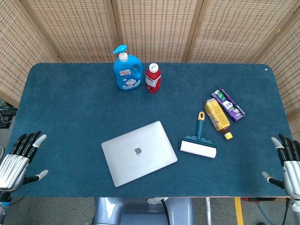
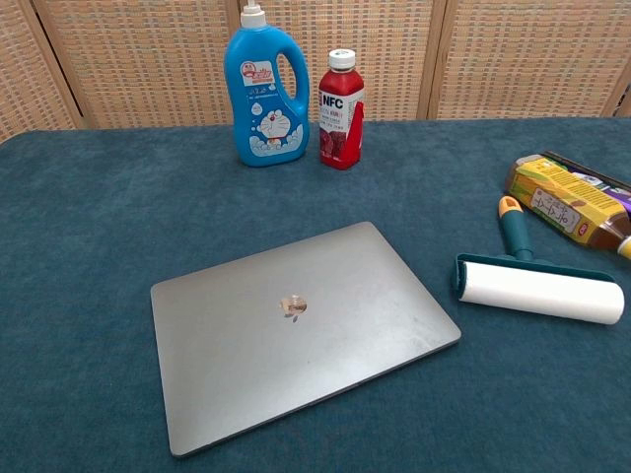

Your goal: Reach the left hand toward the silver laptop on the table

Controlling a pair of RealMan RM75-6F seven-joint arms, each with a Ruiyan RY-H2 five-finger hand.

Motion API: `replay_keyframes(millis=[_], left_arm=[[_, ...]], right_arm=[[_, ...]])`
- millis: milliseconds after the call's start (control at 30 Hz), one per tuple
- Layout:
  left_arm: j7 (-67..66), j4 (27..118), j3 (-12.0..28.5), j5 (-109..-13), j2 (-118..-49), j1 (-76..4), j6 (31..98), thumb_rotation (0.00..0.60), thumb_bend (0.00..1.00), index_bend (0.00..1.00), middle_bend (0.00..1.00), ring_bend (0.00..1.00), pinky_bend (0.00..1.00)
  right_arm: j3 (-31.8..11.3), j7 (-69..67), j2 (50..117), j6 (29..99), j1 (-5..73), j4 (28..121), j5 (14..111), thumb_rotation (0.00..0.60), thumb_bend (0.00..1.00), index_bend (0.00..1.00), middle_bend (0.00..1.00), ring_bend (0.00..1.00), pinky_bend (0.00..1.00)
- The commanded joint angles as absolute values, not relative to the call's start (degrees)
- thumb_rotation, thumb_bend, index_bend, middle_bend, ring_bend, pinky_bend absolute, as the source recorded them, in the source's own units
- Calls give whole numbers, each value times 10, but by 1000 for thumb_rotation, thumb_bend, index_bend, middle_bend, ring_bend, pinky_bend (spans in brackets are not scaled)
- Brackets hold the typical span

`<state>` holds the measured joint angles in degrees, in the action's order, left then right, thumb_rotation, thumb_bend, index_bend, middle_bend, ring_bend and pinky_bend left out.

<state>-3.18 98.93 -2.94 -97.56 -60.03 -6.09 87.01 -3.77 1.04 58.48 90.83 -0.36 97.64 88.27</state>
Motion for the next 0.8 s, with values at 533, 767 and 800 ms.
replay_keyframes(millis=[533,767,800], left_arm=[[32,1015,-12,-1003,-636,-120,813,600,221,0,779,794,697],[2,1145,30,-814,-660,-272,520,600,1000,0,965,987,1000],[-11,1151,37,-776,-667,-291,488,600,1000,0,966,987,1000]], right_arm=[[-43,17,590,895,2,975,865,600,0,0,0,0,0],[-51,42,598,886,6,972,840,600,0,0,0,0,0],[-52,45,599,884,6,971,837,600,0,0,0,0,0]])
